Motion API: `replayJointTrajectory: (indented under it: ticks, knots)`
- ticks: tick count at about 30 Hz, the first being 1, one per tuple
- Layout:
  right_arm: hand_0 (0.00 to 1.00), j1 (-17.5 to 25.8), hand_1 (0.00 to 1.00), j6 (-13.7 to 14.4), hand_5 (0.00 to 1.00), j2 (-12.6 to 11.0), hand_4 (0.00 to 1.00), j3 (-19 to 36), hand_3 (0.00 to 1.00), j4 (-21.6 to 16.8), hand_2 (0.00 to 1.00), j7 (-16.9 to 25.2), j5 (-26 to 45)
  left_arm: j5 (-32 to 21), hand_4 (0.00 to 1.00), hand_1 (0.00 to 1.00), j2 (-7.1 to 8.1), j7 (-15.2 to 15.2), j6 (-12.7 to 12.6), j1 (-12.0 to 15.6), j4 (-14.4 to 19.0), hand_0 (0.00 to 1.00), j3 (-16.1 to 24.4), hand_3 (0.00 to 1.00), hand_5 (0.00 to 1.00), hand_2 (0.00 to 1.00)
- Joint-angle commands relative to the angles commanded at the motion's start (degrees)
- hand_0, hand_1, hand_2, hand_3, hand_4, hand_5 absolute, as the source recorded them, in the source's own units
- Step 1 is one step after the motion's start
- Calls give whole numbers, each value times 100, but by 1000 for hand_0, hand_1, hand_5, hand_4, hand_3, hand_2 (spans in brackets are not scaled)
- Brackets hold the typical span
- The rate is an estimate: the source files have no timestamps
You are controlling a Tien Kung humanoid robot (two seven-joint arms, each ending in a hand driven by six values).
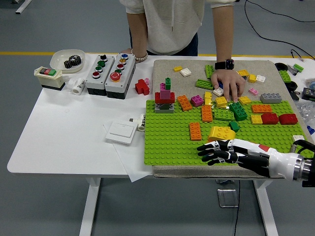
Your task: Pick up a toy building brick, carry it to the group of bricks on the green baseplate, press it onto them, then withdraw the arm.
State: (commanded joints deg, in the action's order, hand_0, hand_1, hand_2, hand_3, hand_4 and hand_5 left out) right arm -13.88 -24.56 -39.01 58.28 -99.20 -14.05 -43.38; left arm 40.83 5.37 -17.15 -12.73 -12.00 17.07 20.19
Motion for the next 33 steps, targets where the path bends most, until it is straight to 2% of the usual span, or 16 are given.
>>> replayJointTrajectory:
  ticks: [33]
  knots:
    - [876,-40,843,97,826,69,998,48,852,403,852,88,-54,-11,643,756,-1,-5,-5,-15,12,757,-15,586,663,734]
